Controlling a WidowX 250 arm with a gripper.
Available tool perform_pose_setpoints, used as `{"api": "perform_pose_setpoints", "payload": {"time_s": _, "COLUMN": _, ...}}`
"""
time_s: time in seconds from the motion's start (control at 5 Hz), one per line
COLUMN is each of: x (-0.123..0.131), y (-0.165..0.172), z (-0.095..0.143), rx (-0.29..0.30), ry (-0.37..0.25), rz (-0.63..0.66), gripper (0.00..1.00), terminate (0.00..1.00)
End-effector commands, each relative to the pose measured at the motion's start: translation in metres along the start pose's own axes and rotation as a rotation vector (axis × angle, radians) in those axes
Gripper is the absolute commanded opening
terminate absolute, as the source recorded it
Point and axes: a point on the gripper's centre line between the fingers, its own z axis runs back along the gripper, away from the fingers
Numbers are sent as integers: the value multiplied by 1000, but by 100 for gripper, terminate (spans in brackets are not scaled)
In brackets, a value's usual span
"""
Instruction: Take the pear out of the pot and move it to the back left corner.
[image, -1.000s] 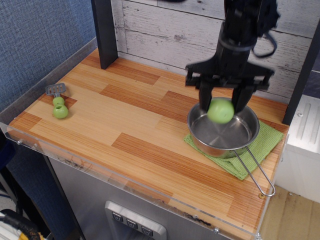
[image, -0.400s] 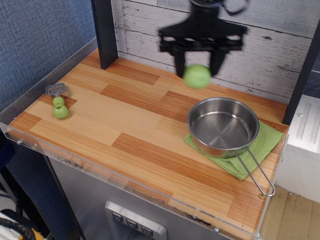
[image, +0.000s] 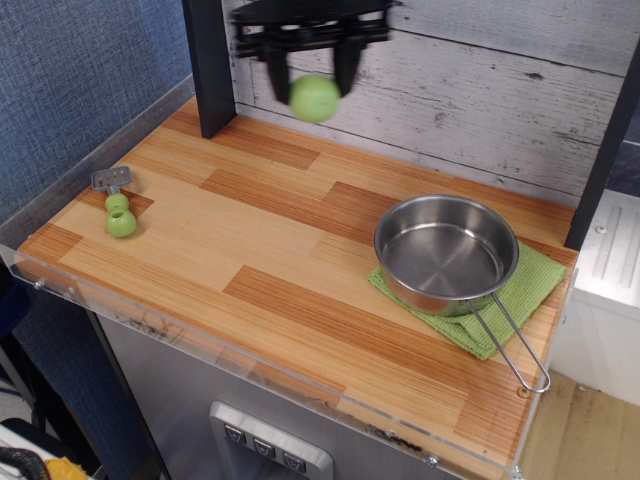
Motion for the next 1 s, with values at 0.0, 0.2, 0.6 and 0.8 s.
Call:
{"api": "perform_pose_setpoints", "payload": {"time_s": 0.0, "x": 33, "y": 31, "z": -20, "rx": 49, "ry": -21, "rz": 66, "gripper": 0, "terminate": 0}}
{"api": "perform_pose_setpoints", "payload": {"time_s": 0.2, "x": 37, "y": 39, "z": -40, "rx": 86, "ry": -7, "rz": 51, "gripper": 0, "terminate": 0}}
{"api": "perform_pose_setpoints", "payload": {"time_s": 0.6, "x": 55, "y": 59, "z": -63, "rx": 147, "ry": -19, "rz": 20, "gripper": 0, "terminate": 0}}
{"api": "perform_pose_setpoints", "payload": {"time_s": 0.8, "x": 56, "y": 64, "z": -75, "rx": 164, "ry": -10, "rz": -7, "gripper": 0, "terminate": 0}}
